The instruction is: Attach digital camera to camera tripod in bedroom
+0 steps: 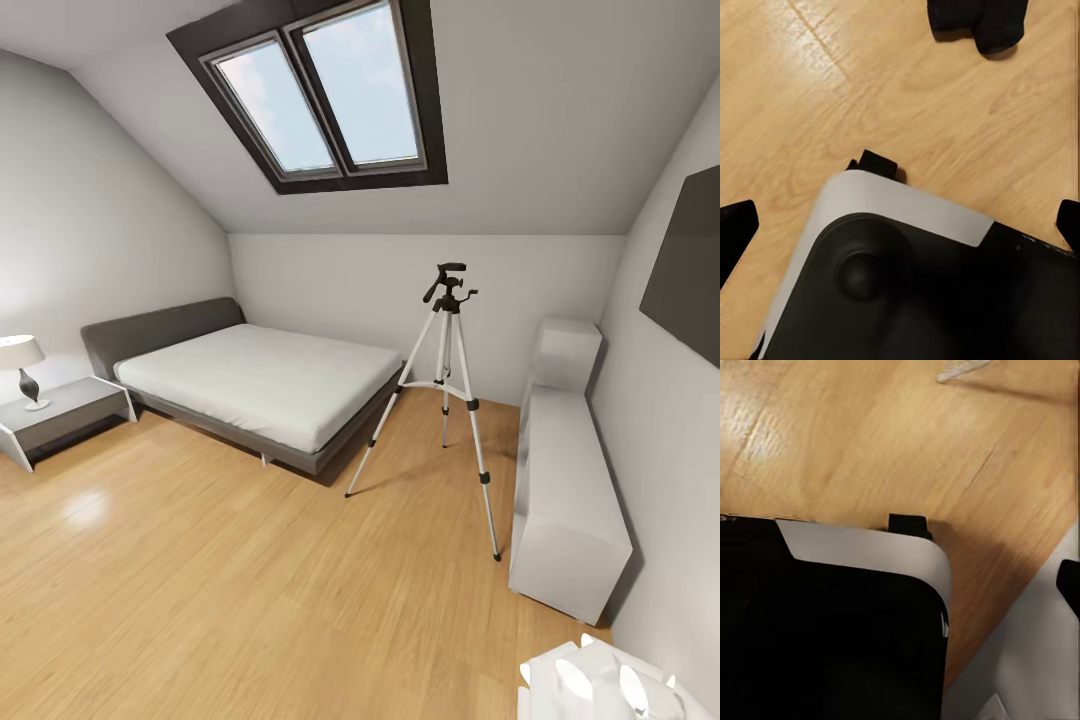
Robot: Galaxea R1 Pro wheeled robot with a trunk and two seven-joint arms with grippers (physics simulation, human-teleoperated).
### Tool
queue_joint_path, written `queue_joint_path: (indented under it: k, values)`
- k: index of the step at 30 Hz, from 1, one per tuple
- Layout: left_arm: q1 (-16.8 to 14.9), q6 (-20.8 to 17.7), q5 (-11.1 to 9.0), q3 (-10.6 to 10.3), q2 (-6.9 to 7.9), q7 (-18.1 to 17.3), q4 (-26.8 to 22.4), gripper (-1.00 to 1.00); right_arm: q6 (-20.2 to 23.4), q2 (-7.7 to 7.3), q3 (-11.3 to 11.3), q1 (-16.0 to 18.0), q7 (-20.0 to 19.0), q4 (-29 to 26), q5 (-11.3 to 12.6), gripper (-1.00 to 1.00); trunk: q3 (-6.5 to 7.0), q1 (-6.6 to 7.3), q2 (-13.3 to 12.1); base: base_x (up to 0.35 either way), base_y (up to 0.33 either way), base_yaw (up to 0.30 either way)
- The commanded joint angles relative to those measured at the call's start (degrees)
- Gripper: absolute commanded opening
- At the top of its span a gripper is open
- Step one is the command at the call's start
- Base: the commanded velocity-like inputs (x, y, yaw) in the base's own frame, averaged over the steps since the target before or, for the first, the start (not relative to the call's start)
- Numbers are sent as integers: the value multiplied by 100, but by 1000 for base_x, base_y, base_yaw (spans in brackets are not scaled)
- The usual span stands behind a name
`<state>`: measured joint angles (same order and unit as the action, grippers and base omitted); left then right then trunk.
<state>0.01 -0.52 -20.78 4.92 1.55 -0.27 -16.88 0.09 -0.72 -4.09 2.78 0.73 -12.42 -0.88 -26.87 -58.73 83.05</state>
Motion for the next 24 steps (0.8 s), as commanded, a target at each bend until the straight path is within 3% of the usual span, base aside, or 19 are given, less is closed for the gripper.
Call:
queue_joint_path:
  k: [1,4,8,15,18,20,24]
  values:
    - [3,-210,-44,12,33,1,-159,100,180,-5,-40,7,0,-178,-5,100,-6,0,3,0,0,0]
    - [5,-1055,-50,19,162,4,-770,100,999,1,-40,21,-54,-910,5,100,-6,0,3,0,0,0]
    - [7,-1636,-54,25,233,4,-1324,100,1673,6,-43,26,-168,-1608,13,100,-6,0,3,0,0,0]
    - [4,-2008,-57,28,273,15,-1972,100,2172,3,-122,29,-418,-2440,14,100,-6,0,3,0,0,0]
    - [-2,-2065,-57,32,279,17,-2147,100,2244,-1,-269,29,-472,-2692,9,100,-6,0,3,0,0,0]
    - [-73,-2114,-57,31,284,18,-2304,100,2359,1,-562,82,-512,-3127,3,100,-6,0,3,0,0,0]
    - [-257,-2160,-59,33,289,17,-2350,100,2657,20,-688,267,-522,-3457,17,100,-6,0,3,0,0,0]
